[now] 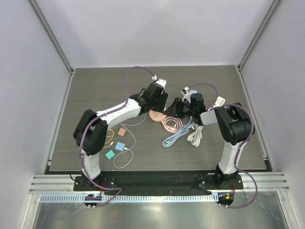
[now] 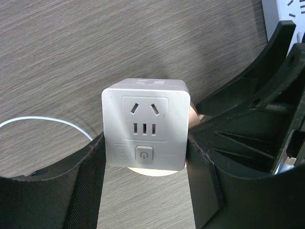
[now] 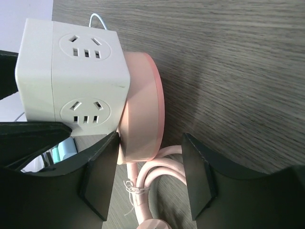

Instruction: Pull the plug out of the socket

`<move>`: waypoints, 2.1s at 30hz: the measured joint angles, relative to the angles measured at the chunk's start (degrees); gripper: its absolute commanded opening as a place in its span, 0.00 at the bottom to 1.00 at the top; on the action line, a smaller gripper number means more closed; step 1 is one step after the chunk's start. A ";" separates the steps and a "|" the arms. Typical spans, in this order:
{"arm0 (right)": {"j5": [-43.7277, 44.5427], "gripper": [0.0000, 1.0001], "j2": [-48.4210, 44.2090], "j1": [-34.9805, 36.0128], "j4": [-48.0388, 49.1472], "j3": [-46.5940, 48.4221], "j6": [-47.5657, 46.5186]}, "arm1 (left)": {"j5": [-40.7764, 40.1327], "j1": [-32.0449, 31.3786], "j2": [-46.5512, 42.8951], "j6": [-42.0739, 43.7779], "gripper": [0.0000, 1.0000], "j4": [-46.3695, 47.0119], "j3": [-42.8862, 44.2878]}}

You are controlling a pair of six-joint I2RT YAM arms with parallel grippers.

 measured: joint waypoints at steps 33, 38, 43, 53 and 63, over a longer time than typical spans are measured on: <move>2.03 0.01 0.33 0.24 -11.43 5.44 0.13 | -12.55 -5.40 -2.97 -0.92 0.00 9.27 -7.69; 7.39 0.01 1.29 1.31 -14.53 7.28 -0.04 | -14.88 -8.61 -3.21 -3.21 0.00 8.59 -6.14; 12.61 0.01 1.38 1.18 -14.86 9.07 -0.79 | -10.29 -8.72 -3.61 -8.31 0.00 6.10 1.07; 15.19 0.02 0.42 1.68 -14.60 9.03 -2.84 | -11.61 -7.89 -9.64 -10.34 0.00 -2.56 2.45; 15.91 0.08 -0.59 1.84 -15.21 8.63 -4.52 | -12.72 3.34 -33.22 -18.03 0.00 -29.77 -5.29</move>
